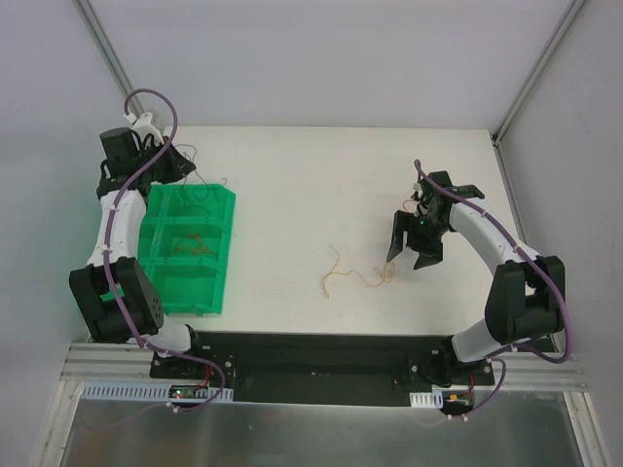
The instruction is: Untangle the cables
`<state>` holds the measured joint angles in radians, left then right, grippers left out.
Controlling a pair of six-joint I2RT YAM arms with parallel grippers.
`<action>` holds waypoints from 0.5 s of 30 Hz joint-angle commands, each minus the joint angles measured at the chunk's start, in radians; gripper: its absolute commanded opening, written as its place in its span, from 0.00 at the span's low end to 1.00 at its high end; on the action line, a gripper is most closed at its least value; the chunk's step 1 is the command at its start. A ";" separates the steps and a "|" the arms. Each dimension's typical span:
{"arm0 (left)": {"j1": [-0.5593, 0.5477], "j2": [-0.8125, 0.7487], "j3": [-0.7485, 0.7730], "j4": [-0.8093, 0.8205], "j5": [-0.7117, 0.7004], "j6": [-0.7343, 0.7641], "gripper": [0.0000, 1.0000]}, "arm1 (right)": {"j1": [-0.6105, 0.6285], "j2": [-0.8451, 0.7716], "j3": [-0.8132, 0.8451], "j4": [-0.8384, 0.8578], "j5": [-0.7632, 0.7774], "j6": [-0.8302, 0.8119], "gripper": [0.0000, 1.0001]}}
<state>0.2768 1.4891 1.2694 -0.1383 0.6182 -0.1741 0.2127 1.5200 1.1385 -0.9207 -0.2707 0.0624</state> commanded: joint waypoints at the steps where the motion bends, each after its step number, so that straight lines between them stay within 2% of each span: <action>1: 0.010 -0.093 -0.074 0.029 -0.026 0.035 0.00 | -0.001 0.011 0.012 -0.014 -0.012 -0.010 0.77; 10: 0.010 -0.112 -0.151 0.008 -0.101 0.045 0.00 | -0.003 0.011 0.007 -0.014 -0.013 -0.010 0.77; 15: 0.010 -0.089 -0.163 -0.041 -0.213 0.047 0.00 | -0.003 0.003 0.000 -0.007 -0.016 -0.006 0.77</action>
<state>0.2771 1.4040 1.1126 -0.1413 0.5037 -0.1539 0.2127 1.5307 1.1385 -0.9203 -0.2710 0.0624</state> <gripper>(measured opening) 0.005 0.773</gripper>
